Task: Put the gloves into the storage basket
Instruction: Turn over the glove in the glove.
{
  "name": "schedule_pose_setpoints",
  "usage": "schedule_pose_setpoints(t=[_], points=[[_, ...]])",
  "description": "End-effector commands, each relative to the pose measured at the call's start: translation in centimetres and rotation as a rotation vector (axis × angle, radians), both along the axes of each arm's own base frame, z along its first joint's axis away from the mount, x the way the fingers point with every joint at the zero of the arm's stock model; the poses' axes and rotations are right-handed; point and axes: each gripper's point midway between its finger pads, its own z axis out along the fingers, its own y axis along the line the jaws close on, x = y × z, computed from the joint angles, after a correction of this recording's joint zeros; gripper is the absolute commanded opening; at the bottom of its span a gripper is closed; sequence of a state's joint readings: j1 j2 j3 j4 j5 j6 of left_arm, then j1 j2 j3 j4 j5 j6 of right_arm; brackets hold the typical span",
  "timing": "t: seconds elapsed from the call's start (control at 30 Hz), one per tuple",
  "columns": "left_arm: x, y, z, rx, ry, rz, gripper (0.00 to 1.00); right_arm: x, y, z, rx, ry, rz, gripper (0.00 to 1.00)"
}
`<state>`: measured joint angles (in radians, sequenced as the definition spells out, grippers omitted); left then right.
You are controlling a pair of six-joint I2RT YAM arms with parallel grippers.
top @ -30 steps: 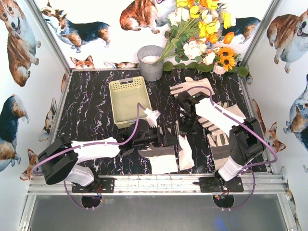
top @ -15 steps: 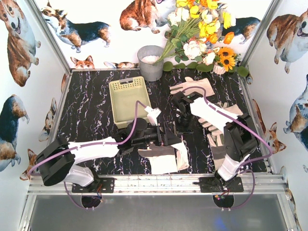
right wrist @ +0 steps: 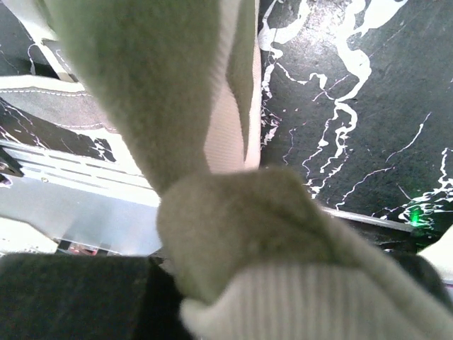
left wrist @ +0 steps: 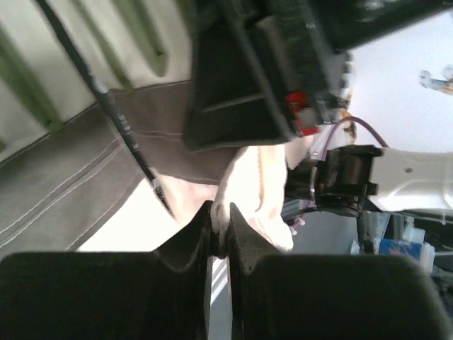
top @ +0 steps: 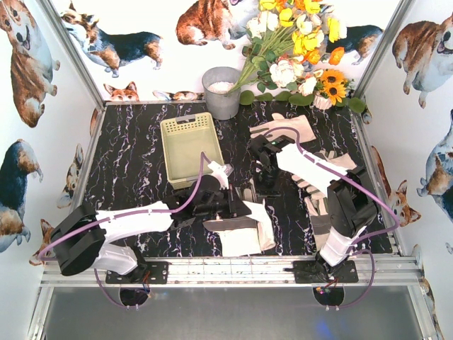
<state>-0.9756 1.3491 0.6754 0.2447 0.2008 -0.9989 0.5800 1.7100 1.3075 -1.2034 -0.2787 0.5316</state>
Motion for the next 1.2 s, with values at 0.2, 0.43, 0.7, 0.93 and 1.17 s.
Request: schedule_pose_setpoints(t=[0.2,0.43,0.7,0.93,1.17], points=[[0.7,4.6,-2.3,0.201,0.036,0.162,0.00,1.2,1.7,1.1,0.048,-0.052,0.015,0.40],[-0.1,6.6,-3.4,0.271,0.081,0.193,0.00,1.1,2.7,1.0,0.096,-0.039,0.021,0.43],[-0.8,9.0,-5.2,0.421,0.134,0.227,0.00,0.8,3.8,1.5,0.160,-0.047,0.043,0.57],[-0.9,10.8,-7.0,0.512,0.178,0.292,0.00,1.6,3.7,4.4,0.217,-0.187,0.057,0.72],[-0.8,11.8,-8.8,0.516,0.219,0.381,0.00,0.2,1.7,2.2,0.268,-0.196,-0.015,0.68]])
